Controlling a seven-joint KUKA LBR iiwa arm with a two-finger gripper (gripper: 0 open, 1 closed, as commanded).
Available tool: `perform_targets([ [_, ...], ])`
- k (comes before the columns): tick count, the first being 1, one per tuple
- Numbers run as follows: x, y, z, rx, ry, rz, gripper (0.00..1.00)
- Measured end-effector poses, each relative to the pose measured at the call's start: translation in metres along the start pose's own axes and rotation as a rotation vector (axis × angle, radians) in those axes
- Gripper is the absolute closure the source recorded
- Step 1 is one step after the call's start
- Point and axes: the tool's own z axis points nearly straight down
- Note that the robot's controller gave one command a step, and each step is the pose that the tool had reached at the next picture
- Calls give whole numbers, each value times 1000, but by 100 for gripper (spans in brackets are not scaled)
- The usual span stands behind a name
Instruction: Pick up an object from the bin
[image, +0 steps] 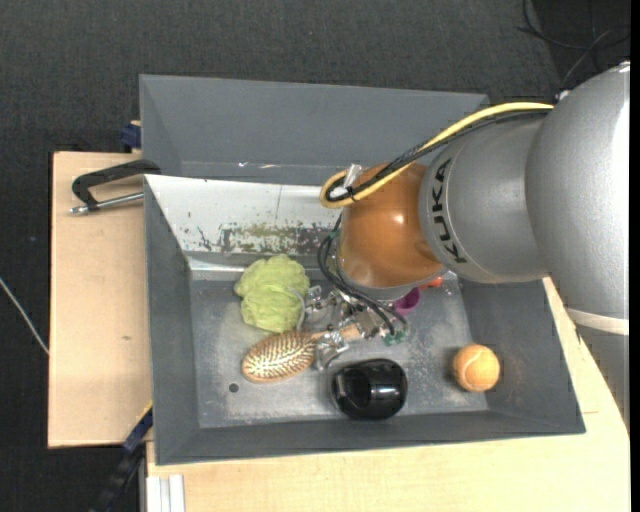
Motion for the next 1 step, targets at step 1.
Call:
perform_targets([
  [1, 1, 0, -3, -1, 4, 0, 100],
])
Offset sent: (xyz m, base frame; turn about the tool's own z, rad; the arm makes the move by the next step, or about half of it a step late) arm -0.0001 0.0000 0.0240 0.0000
